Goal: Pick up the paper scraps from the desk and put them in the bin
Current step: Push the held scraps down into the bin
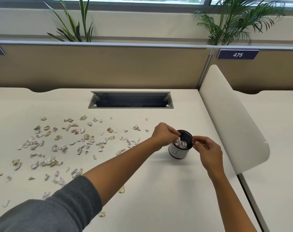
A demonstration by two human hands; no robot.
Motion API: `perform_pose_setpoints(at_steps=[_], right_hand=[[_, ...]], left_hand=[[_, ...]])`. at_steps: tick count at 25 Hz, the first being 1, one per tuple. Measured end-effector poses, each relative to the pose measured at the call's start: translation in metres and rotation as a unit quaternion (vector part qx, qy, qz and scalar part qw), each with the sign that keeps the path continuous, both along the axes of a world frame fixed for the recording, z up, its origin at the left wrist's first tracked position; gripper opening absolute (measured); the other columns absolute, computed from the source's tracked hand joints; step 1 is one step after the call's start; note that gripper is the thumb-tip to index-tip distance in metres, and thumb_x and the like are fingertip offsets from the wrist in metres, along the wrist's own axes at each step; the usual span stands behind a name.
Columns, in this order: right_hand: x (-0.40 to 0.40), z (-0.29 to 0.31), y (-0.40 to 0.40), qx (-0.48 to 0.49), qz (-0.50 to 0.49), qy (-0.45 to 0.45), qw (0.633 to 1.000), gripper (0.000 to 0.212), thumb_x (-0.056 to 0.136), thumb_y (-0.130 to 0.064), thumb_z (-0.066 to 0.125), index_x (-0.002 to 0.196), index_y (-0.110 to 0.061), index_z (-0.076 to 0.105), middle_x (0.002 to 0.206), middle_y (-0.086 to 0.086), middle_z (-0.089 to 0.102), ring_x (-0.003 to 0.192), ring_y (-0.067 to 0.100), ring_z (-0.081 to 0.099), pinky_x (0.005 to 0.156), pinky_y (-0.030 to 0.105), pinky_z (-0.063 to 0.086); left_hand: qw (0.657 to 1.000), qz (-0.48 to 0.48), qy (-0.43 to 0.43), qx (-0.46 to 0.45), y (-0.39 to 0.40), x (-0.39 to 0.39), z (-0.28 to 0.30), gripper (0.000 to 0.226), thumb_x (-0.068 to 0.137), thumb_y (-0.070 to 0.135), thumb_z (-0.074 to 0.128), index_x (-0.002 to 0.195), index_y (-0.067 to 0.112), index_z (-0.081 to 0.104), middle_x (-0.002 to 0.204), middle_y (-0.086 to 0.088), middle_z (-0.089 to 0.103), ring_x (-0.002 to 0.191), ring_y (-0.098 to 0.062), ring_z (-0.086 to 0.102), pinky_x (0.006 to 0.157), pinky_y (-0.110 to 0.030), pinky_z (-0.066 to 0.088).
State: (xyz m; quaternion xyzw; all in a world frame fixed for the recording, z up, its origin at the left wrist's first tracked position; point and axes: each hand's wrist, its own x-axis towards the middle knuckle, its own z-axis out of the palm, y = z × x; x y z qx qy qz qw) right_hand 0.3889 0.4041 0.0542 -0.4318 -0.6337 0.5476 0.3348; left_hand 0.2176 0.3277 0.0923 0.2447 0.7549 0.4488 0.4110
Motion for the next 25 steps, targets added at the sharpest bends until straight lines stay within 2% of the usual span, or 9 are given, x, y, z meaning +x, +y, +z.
perform_pose_setpoints(at_steps=[2,4,6,11,16,18,20,22,25], right_hand=[[-0.001,0.000,0.000,0.000,0.002,0.004,1.000,0.022,0.090,-0.001,0.063,0.097,-0.018,0.075,0.090,-0.002,0.077,0.091,0.010,0.073,0.088,0.029,0.056],[-0.006,0.001,-0.003,0.003,0.010,0.008,1.000,0.023,0.090,-0.002,0.063,0.096,-0.020,0.075,0.090,-0.004,0.077,0.092,0.012,0.073,0.087,0.028,0.056],[-0.010,0.001,-0.007,0.009,0.022,0.005,1.000,0.022,0.091,-0.003,0.062,0.096,-0.021,0.075,0.091,-0.005,0.077,0.092,0.012,0.073,0.086,0.027,0.055],[-0.019,0.002,-0.014,0.018,0.047,-0.006,0.999,0.022,0.093,-0.007,0.062,0.095,-0.025,0.075,0.092,-0.007,0.077,0.089,0.009,0.074,0.084,0.025,0.054],[-0.029,-0.001,-0.024,0.022,0.078,-0.006,0.997,0.022,0.093,-0.006,0.062,0.097,-0.023,0.075,0.092,-0.008,0.077,0.087,0.009,0.074,0.084,0.025,0.055],[-0.033,-0.002,-0.029,0.028,0.091,-0.009,0.995,0.023,0.093,-0.007,0.061,0.097,-0.025,0.075,0.089,-0.008,0.077,0.086,0.007,0.073,0.080,0.019,0.056],[-0.037,-0.003,-0.035,0.028,0.108,-0.013,0.994,0.023,0.094,-0.007,0.061,0.097,-0.025,0.075,0.090,-0.008,0.077,0.085,0.005,0.073,0.076,0.013,0.055],[-0.042,-0.004,-0.042,0.025,0.129,-0.018,0.991,0.023,0.094,-0.006,0.060,0.096,-0.023,0.074,0.092,-0.006,0.076,0.083,0.005,0.073,0.073,0.010,0.053],[-0.048,-0.007,-0.053,0.016,0.152,-0.033,0.988,0.024,0.094,-0.002,0.057,0.097,-0.020,0.073,0.096,-0.003,0.075,0.085,0.009,0.072,0.077,0.017,0.056]], left_hand=[[1.000,-0.001,-0.009,0.012,-0.004,-0.003,0.001,0.017,0.082,-0.004,0.064,0.091,0.005,0.076,0.094,-0.013,0.074,0.070,-0.018,0.071,0.048,-0.013,0.049],[0.999,-0.005,-0.018,0.029,-0.011,-0.008,0.000,0.020,0.083,-0.006,0.064,0.094,0.005,0.076,0.097,-0.012,0.073,0.078,-0.019,0.071,0.069,-0.022,0.060],[0.999,-0.010,-0.017,0.034,-0.021,-0.013,-0.004,0.020,0.082,-0.004,0.064,0.092,0.008,0.077,0.094,-0.009,0.073,0.084,-0.020,0.071,0.080,-0.028,0.060],[0.999,0.001,0.019,0.034,-0.063,-0.025,-0.022,0.018,0.083,0.005,0.063,0.088,0.015,0.077,0.088,-0.004,0.072,0.079,-0.016,0.068,0.084,-0.034,0.060],[0.982,-0.049,0.176,-0.051,-0.120,-0.045,-0.051,0.016,0.083,0.017,0.064,0.087,0.029,0.073,0.096,0.009,0.069,0.071,-0.005,0.060,0.067,-0.021,0.051],[0.965,-0.051,0.247,-0.077,-0.141,-0.059,-0.062,0.019,0.086,0.015,0.061,0.099,0.026,0.070,0.108,0.006,0.064,0.086,-0.007,0.058,0.077,-0.020,0.046],[0.948,-0.058,0.296,-0.105,-0.159,-0.071,-0.074,0.030,0.090,0.011,0.054,0.118,0.019,0.063,0.127,0.000,0.056,0.114,-0.014,0.053,0.095,-0.023,0.040],[0.933,-0.089,0.319,-0.138,-0.174,-0.077,-0.084,0.045,0.094,0.008,0.046,0.139,0.013,0.048,0.149,-0.003,0.039,0.138,-0.019,0.036,0.112,-0.027,0.029],[0.921,-0.148,0.322,-0.164,-0.188,-0.077,-0.092,0.055,0.096,0.004,0.039,0.150,0.013,0.031,0.161,-0.004,0.020,0.148,-0.018,0.017,0.119,-0.028,0.019]])
